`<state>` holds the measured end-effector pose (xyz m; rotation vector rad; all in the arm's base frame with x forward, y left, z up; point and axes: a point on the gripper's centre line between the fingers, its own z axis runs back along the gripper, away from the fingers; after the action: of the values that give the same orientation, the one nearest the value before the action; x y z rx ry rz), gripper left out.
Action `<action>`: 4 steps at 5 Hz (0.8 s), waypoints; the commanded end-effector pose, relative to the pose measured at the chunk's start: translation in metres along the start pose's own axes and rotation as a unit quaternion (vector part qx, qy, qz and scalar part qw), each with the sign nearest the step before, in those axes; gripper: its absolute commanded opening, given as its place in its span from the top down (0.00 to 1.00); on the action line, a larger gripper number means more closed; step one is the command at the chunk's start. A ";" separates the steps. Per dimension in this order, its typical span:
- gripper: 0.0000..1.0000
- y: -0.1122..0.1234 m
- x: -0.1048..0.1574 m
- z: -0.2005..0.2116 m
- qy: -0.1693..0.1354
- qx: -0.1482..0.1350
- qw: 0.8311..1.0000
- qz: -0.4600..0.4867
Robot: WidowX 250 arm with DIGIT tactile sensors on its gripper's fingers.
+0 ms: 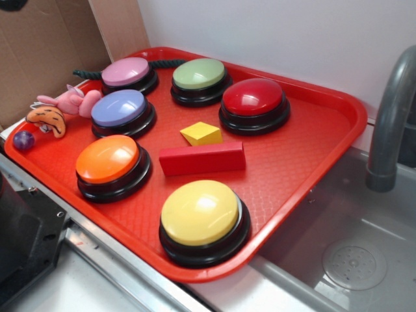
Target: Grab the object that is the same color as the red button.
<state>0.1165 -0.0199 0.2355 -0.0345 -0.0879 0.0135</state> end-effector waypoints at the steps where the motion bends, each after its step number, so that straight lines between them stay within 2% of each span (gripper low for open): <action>1: 0.00 0.000 0.000 0.000 0.000 0.000 1.000 0.000; 3: 0.00 -0.019 0.041 -0.049 0.008 -0.015 0.986 -0.163; 4: 0.00 -0.026 0.063 -0.087 0.004 -0.040 0.966 -0.255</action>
<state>0.1828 -0.0460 0.1479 -0.0995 -0.0379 -0.4962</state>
